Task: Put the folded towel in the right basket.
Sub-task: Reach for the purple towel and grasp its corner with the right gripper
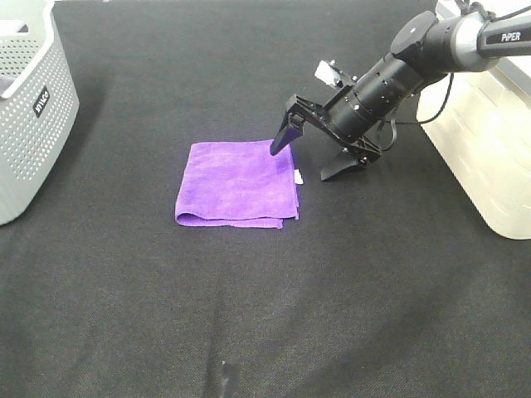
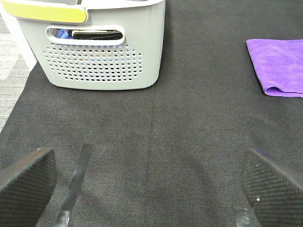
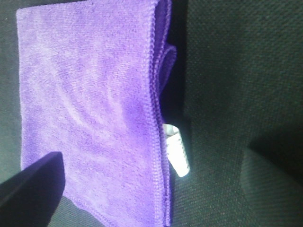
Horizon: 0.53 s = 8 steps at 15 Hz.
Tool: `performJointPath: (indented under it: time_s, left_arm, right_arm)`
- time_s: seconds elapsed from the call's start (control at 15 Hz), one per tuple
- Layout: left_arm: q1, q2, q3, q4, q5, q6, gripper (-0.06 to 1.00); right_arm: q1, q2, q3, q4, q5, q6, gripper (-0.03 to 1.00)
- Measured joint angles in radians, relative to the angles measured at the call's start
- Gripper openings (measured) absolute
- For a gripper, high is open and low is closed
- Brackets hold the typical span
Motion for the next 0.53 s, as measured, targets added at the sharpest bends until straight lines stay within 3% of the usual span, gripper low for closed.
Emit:
performJointPath:
  time_s: [0.27,0.53]
  left_arm:
    - [0.0,0.0,0.0,0.0,0.0,0.0,0.99]
    - [0.0,0.0,0.0,0.0,0.0,0.0,0.99]
  right_arm:
    - [0.01,0.022,-0.014,0.014,0.01,0.002,0.95]
    - [0.102,0.071,-0.032,0.079,-0.048,0.002,0.86]
